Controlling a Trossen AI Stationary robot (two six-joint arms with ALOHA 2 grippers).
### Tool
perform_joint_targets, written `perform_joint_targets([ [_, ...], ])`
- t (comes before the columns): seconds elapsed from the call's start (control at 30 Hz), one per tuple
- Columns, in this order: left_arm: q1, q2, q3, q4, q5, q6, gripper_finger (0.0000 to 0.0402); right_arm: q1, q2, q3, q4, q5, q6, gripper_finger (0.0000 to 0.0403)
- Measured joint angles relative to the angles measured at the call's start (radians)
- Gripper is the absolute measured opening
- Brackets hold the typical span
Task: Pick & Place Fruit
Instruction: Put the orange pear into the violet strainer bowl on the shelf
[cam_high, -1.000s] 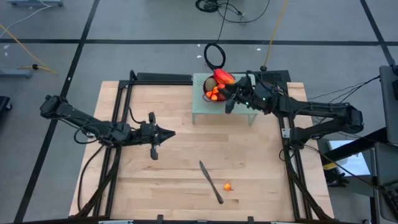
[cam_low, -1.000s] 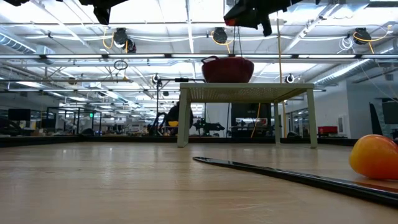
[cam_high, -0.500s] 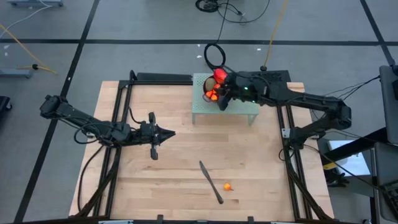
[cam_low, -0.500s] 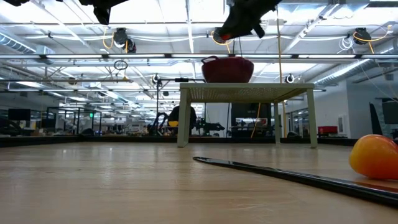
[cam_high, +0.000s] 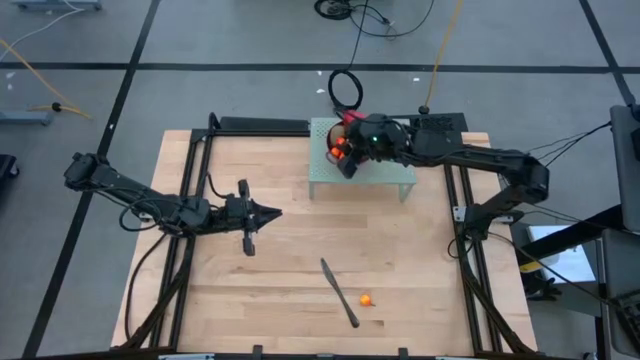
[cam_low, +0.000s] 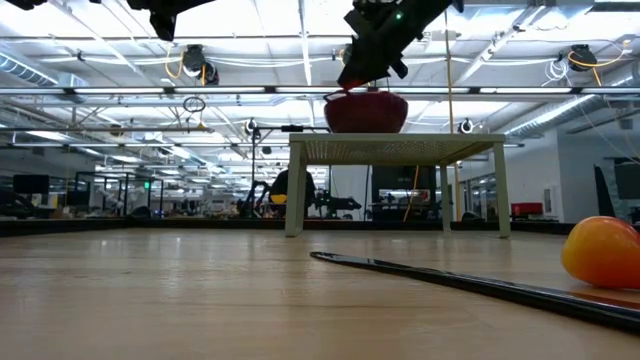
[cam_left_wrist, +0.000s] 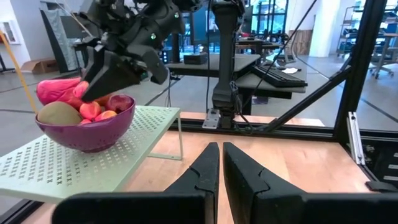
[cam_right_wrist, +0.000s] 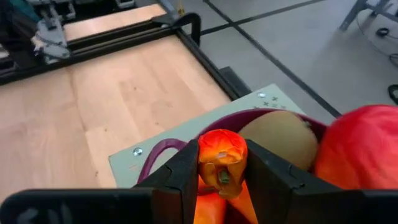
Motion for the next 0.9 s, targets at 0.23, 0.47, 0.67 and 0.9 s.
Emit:
perform_joint_targets([
  [0.23, 0.000, 0.000, 0.000, -0.001, -0.001, 0.002, 0.0021, 0.000, 0.012, -0.001, 0.017, -0.012, -0.026, 0.0106],
  [0.47, 0.000, 0.000, 0.000, -0.008, -0.003, 0.005, 0.0021, -0.001, 0.012, -0.001, 0.018, -0.042, -0.030, 0.0106],
  [0.67, 0.000, 0.000, 0.000, -0.028, -0.006, 0.006, 0.0021, 0.000, 0.012, -0.001, 0.015, -0.038, -0.034, 0.0106],
  [0.9, 0.000, 0.000, 0.000, -0.029, -0.007, 0.006, 0.0021, 0.000, 0.012, -0.001, 0.014, -0.038, -0.046, 0.0106],
])
